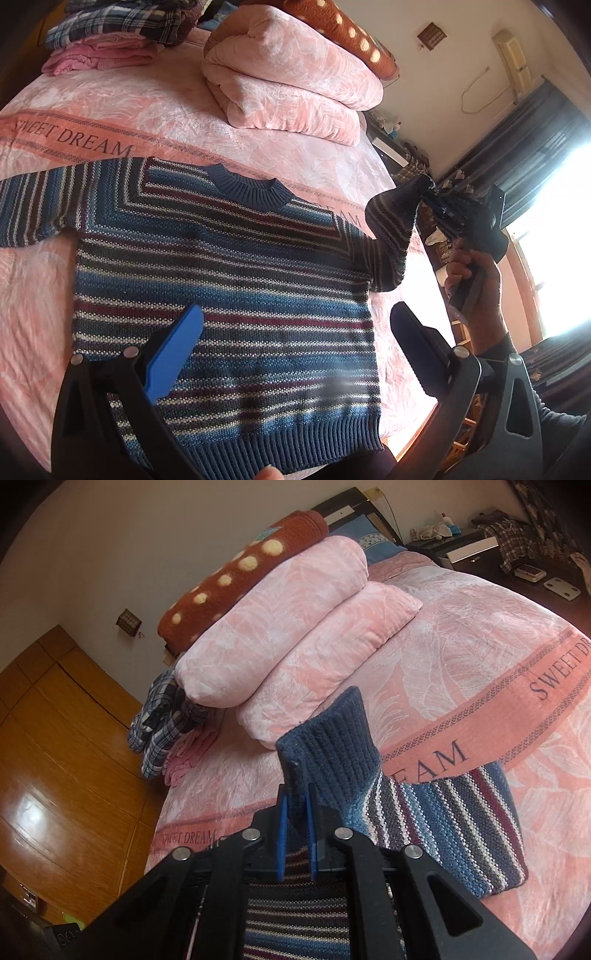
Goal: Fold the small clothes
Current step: 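Lift the sleeve and fold it across the sweater body with the right gripper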
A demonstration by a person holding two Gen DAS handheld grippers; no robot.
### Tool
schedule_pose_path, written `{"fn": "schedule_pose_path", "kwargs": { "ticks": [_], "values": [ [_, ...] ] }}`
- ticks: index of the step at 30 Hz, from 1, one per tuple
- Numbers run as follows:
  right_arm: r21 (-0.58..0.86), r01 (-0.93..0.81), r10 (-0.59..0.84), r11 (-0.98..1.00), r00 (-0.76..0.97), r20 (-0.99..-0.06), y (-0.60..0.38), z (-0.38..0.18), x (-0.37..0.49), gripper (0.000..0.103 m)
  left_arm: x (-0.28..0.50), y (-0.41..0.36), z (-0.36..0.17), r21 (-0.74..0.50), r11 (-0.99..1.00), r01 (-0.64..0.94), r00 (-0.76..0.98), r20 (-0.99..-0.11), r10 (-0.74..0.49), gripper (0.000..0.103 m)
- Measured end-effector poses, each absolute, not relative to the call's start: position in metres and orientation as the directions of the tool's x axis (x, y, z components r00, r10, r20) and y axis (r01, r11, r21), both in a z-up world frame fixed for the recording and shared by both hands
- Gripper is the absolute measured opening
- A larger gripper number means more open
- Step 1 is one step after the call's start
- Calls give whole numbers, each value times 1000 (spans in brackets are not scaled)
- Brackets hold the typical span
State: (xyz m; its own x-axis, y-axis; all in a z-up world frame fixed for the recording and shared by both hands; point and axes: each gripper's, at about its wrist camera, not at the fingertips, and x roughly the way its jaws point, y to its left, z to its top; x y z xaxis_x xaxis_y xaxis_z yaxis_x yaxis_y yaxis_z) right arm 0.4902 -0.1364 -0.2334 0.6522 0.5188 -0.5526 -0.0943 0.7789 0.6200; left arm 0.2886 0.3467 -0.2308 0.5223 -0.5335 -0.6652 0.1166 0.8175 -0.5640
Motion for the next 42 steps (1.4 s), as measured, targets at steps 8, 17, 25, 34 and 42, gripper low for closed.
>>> {"fn": "schedule_pose_path", "kwargs": {
  "ticks": [8, 17, 25, 34, 42],
  "values": [
    [579, -116, 543, 807, 531, -650, -64, -306, 497, 8, 322, 340, -254, -612, 783, 108, 488, -654, -579, 100],
    [533, -116, 530, 838, 405, -745, -13, -385, 493, 8, 375, 335, -299, -681, 730, 60, 415, -648, -639, 100],
    [531, -92, 506, 843, 471, -722, -17, -389, 449, 29, 446, 316, -366, -839, 537, -85, 279, -537, -796, 100],
    [750, 79, 507, 657, 691, -516, -79, -413, 390, 32, 508, 265, -432, -829, 526, -191, 161, -555, -816, 100],
    [754, -5, 539, 657, 704, -464, -65, -392, 397, 34, 525, 235, -435, -829, 533, -173, 130, -555, -821, 70]
  ]
}}
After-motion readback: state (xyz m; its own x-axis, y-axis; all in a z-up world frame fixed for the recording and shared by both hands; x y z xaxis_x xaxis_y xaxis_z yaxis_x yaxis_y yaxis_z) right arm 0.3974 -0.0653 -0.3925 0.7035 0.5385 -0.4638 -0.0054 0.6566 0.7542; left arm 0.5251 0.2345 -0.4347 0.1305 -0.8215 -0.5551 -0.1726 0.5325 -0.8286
